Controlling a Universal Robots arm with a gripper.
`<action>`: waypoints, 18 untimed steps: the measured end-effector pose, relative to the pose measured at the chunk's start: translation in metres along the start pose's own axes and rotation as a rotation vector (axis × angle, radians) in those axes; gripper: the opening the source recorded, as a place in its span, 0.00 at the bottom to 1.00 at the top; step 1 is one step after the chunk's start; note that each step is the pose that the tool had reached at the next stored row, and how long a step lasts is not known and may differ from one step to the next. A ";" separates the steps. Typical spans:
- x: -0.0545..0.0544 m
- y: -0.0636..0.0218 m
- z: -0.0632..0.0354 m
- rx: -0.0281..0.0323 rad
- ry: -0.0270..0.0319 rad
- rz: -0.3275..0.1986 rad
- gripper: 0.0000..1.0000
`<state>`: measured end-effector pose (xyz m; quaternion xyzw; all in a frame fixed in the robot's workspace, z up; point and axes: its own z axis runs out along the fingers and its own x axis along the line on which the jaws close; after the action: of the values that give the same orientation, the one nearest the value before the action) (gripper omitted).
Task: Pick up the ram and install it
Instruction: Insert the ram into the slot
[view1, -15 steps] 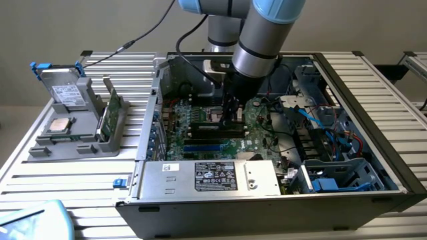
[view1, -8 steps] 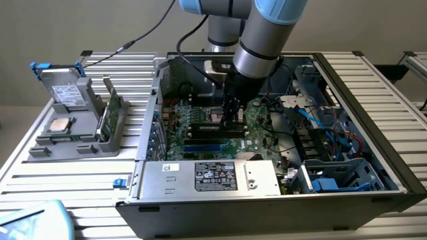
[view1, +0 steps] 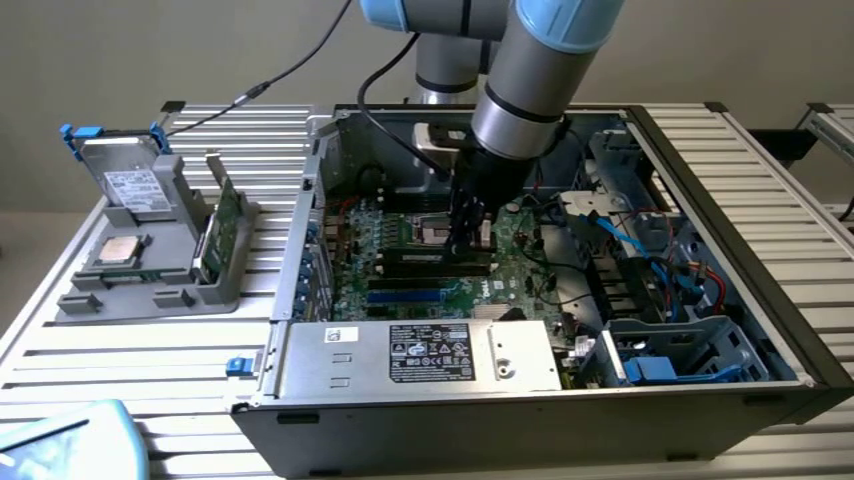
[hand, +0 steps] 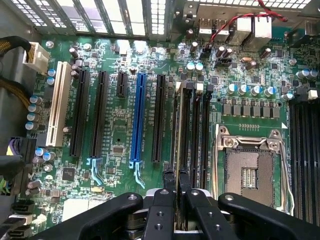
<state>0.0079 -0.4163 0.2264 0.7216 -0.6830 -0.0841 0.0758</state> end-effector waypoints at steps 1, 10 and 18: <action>0.000 -0.0001 0.0005 -0.0005 0.0004 0.000 0.14; 0.000 -0.0012 0.0050 -0.0071 0.0049 0.001 0.14; -0.002 -0.0022 0.0045 -0.0107 0.0050 0.001 0.14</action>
<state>0.0089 -0.4146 0.2215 0.7210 -0.6828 -0.0859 0.0814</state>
